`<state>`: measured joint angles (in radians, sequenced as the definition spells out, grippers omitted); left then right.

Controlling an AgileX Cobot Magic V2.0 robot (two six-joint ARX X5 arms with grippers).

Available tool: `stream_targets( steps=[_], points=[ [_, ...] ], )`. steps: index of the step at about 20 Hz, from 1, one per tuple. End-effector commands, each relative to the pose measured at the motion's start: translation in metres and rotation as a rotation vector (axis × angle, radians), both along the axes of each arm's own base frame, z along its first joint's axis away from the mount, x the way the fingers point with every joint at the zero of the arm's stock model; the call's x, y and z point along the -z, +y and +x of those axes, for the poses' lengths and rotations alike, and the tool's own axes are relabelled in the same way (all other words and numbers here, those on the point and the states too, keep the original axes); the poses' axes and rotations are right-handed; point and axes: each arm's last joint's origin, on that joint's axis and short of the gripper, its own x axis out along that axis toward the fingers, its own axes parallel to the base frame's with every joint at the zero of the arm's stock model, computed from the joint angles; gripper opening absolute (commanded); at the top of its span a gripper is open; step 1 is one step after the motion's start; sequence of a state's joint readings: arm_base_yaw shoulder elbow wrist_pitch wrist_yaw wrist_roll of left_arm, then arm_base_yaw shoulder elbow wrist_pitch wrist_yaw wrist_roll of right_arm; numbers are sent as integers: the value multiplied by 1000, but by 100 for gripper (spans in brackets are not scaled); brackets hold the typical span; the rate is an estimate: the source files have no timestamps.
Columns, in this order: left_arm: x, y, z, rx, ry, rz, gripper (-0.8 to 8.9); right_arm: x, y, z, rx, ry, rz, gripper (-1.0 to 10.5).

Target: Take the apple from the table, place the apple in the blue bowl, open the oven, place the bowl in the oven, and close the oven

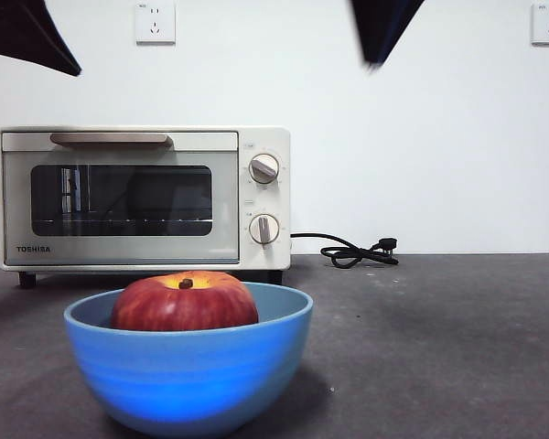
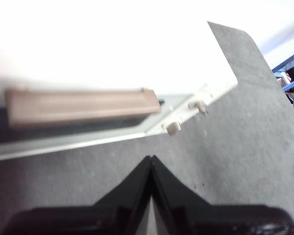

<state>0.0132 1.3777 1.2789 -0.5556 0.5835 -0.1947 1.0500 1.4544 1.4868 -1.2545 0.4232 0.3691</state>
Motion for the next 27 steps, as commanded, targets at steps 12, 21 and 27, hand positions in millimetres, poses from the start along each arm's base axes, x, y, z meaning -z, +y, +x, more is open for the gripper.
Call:
stream_targets(
  steps=[12, 21, 27],
  points=[
    [13, 4, 47, -114, -6, 77, -5, -14, -130, -75, 95, -117, 467, -7],
    [36, -5, 67, -116, 30, 86, -5, -13, -180, -108, 49, -116, 708, -7],
    [51, -8, 68, -94, 115, 144, -5, -14, -180, -108, 60, -116, 727, -7]
  ],
)
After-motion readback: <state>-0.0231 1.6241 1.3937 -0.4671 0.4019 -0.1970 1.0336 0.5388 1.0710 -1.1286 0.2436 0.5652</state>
